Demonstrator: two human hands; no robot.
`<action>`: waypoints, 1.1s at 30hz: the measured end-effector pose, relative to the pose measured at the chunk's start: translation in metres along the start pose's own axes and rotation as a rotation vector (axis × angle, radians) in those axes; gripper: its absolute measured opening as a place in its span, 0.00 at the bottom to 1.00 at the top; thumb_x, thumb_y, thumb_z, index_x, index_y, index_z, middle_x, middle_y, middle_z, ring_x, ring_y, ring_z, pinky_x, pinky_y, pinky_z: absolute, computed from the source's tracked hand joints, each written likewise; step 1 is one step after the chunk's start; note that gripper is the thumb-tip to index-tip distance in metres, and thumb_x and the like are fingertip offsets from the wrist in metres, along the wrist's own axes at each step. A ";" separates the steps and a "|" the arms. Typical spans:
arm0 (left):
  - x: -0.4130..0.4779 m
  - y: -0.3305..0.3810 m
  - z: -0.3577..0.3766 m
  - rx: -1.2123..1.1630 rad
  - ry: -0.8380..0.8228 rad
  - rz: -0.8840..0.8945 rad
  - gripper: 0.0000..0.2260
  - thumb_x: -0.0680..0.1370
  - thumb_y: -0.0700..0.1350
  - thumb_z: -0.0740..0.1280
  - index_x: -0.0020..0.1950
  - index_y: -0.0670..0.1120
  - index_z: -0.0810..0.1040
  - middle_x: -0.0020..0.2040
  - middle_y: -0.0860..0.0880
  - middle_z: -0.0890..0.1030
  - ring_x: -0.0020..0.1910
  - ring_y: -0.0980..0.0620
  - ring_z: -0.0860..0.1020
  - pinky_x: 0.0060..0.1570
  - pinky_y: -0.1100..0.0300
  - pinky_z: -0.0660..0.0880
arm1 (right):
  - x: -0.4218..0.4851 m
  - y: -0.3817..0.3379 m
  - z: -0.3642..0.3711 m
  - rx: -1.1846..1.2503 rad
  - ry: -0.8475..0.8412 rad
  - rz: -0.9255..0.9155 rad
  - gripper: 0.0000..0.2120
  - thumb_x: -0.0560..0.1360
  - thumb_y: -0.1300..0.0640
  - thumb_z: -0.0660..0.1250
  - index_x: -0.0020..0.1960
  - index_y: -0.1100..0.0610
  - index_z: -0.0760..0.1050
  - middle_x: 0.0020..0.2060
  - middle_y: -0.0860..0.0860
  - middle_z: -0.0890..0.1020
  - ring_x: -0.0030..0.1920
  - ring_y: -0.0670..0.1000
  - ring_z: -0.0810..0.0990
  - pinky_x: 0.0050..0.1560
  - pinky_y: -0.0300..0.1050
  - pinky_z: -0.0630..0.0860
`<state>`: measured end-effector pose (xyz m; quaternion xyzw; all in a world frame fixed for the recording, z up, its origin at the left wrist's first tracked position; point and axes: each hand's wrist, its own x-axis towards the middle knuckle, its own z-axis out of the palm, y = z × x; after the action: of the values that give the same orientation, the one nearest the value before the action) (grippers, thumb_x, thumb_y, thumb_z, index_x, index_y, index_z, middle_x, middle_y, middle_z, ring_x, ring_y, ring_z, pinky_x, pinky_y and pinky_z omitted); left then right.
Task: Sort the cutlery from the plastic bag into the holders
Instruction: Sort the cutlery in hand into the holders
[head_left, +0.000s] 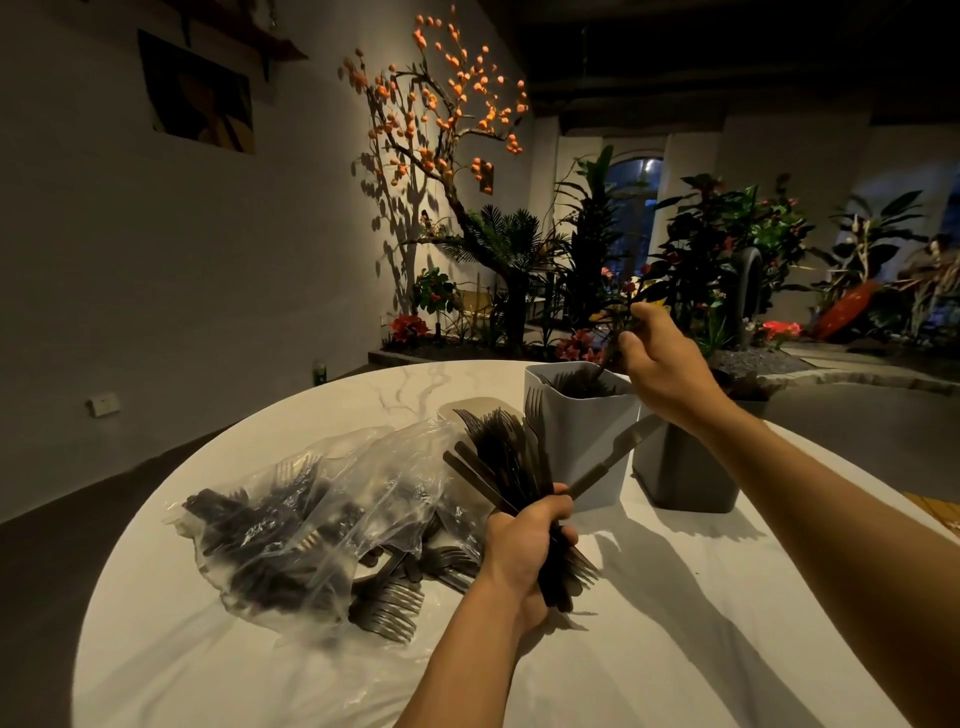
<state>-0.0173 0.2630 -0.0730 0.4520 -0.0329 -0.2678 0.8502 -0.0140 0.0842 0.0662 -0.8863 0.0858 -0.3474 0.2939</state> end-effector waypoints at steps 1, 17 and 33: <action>0.000 0.000 0.000 0.005 -0.002 0.001 0.06 0.78 0.36 0.71 0.55 0.40 0.83 0.37 0.45 0.80 0.31 0.53 0.78 0.36 0.59 0.80 | 0.001 0.001 0.001 -0.019 0.056 -0.037 0.20 0.85 0.56 0.58 0.75 0.59 0.65 0.63 0.60 0.78 0.60 0.57 0.78 0.58 0.47 0.74; 0.001 0.003 0.000 -0.077 0.033 0.008 0.06 0.78 0.38 0.72 0.55 0.41 0.83 0.36 0.46 0.79 0.31 0.53 0.77 0.33 0.60 0.79 | -0.021 -0.013 0.000 0.516 0.385 0.145 0.11 0.82 0.51 0.64 0.44 0.55 0.75 0.39 0.50 0.77 0.40 0.47 0.76 0.41 0.42 0.72; -0.002 0.003 0.003 -0.078 -0.072 0.002 0.03 0.77 0.36 0.71 0.48 0.42 0.84 0.40 0.44 0.82 0.28 0.53 0.75 0.28 0.63 0.75 | -0.043 -0.002 -0.030 0.383 0.173 0.047 0.13 0.80 0.64 0.66 0.63 0.58 0.69 0.47 0.54 0.82 0.43 0.50 0.85 0.46 0.48 0.84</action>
<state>-0.0188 0.2636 -0.0682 0.4087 -0.0533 -0.2842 0.8656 -0.0659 0.0877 0.0604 -0.7790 0.0638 -0.4251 0.4564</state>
